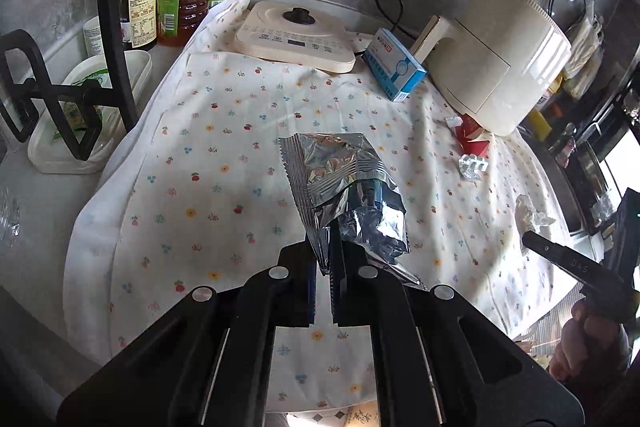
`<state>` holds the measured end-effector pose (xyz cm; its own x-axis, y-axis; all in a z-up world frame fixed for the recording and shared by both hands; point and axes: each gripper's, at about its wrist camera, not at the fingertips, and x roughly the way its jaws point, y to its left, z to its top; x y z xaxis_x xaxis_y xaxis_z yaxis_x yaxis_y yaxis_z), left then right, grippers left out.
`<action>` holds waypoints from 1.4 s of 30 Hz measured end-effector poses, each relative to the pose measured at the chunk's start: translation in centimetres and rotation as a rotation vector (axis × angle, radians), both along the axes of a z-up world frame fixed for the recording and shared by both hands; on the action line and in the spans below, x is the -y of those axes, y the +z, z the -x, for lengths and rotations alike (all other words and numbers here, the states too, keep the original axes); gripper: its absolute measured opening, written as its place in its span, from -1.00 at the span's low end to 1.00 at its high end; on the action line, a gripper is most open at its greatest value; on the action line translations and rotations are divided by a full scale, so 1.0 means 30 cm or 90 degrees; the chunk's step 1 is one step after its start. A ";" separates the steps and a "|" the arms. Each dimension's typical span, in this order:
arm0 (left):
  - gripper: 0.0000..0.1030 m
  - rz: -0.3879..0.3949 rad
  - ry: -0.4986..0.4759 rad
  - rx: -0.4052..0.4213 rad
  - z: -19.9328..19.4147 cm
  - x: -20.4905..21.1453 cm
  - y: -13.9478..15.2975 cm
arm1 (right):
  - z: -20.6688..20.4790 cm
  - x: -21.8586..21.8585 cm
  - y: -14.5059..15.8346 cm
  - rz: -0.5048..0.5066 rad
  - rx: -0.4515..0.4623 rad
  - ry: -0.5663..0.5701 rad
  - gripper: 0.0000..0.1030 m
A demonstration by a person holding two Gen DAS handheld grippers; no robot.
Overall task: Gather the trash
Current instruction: 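Grasp the silver foil bag with the left tool while the right tool grasps crumpled tissue, then carry the foil bag and tissue with both tools over the white bucket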
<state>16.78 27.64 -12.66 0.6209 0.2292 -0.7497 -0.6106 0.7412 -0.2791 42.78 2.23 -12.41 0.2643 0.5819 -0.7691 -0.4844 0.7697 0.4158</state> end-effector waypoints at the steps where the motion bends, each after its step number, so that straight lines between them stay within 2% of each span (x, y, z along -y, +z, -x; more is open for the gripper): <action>1: -0.89 -0.002 -0.004 0.001 0.009 0.026 0.009 | 0.021 0.026 0.008 -0.002 0.000 0.002 -0.83; 12: -0.89 -0.018 -0.030 0.016 0.103 0.286 0.073 | 0.178 0.317 0.069 -0.020 0.003 -0.007 -0.83; 21: -0.89 -0.022 -0.054 0.015 0.160 0.471 0.091 | 0.263 0.532 0.077 -0.026 0.002 -0.029 -0.83; 34: -0.89 -0.012 -0.091 0.006 0.215 0.727 0.047 | 0.407 0.799 0.018 -0.007 -0.014 -0.047 -0.83; 42: -0.89 0.002 -0.130 -0.004 0.201 0.902 -0.011 | 0.502 0.964 -0.037 0.008 -0.029 -0.057 -0.83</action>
<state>10.77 0.60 -13.00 0.6490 0.0960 -0.7547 -0.4494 0.8488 -0.2785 27.71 -26.68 -13.52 0.2790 0.5477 -0.7888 -0.3941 0.8144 0.4260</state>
